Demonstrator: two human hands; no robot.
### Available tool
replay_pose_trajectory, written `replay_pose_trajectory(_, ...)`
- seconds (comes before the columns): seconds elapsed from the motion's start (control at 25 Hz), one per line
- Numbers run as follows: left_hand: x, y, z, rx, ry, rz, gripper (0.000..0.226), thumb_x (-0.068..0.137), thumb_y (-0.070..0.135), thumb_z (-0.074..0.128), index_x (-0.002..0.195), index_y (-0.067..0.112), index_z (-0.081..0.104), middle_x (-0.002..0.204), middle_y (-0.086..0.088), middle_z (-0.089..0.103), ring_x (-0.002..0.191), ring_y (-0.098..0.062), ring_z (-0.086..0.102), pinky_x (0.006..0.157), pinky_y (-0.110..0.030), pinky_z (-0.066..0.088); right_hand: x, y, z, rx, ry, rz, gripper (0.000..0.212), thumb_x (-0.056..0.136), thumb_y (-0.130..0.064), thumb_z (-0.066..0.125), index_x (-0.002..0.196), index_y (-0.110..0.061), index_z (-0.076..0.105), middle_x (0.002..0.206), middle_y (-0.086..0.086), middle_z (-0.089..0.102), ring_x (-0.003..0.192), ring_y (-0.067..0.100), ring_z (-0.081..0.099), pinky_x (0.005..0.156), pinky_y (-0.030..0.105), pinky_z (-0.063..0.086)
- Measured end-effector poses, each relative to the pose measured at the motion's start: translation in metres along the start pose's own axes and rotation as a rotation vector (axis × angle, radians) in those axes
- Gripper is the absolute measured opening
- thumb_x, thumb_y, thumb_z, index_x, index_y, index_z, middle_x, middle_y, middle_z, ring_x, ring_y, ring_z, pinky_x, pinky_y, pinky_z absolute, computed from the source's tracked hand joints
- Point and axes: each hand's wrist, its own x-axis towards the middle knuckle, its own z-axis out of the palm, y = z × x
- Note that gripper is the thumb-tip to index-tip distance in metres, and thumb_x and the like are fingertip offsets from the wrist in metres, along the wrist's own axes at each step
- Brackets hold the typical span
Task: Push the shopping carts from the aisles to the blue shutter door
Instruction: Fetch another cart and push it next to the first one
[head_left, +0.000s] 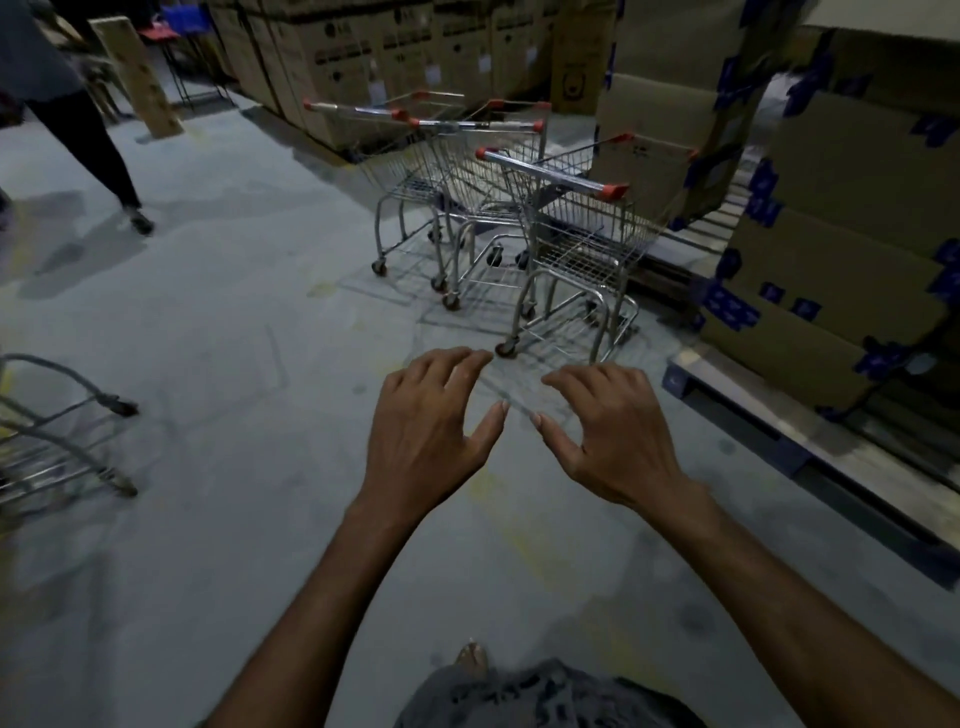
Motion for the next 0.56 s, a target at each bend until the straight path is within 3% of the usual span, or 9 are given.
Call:
replay_pose_trajectory(0.12, 0.053, -0.05, 0.025, 0.06, -0.02, 0.071, 0.052, 0.097, 0.052, 0.054, 0.141, 0.023, 0.053, 0.143, 0.001, 0.054, 0.136, -0.024, 0.046, 0.103, -0.039, 0.037, 0.063, 0.001, 0.026, -0.099, 0.086, 0.024, 0.044, 0.091, -0.045, 0.065, 0.122, -0.014, 0.069, 0.121, 0.007, 0.068, 0.109, 0.03, 0.06, 0.09, 0.043, 0.043)
replay_pose_trajectory(0.24, 0.106, -0.089, 0.05, 0.073, -0.062, 0.112, 0.052, 0.097, 0.051, 0.054, 0.14, 0.023, 0.052, 0.143, 0.0, 0.053, 0.136, -0.025, 0.046, 0.102, -0.041, 0.038, 0.118, 0.009, 0.05, -0.129, 0.105, 0.077, 0.042, 0.088, -0.041, 0.066, 0.121, -0.014, 0.069, 0.119, 0.007, 0.068, 0.109, 0.03, 0.06, 0.09, 0.043, 0.042)
replay_pose_trajectory(0.44, 0.195, -0.12, 0.098, -0.22, -0.218, -0.042, 0.048, 0.095, 0.065, 0.053, 0.134, 0.037, 0.053, 0.123, 0.017, 0.065, 0.108, -0.008, 0.063, 0.076, -0.031, 0.053, 0.193, 0.053, 0.094, 0.101, -0.018, 0.35, 0.042, 0.087, -0.047, 0.069, 0.125, -0.03, 0.063, 0.123, -0.009, 0.065, 0.113, 0.016, 0.059, 0.093, 0.038, 0.046)
replay_pose_trajectory(0.56, 0.259, -0.135, 0.134, -0.255, -0.27, -0.038, 0.05, 0.093, 0.074, 0.047, 0.131, 0.043, 0.053, 0.114, 0.02, 0.068, 0.097, -0.001, 0.066, 0.069, -0.024, 0.05, 0.235, 0.102, 0.124, 0.172, -0.089, 0.428, 0.045, 0.087, -0.053, 0.068, 0.128, -0.038, 0.058, 0.125, -0.015, 0.062, 0.114, 0.011, 0.058, 0.095, 0.037, 0.05)
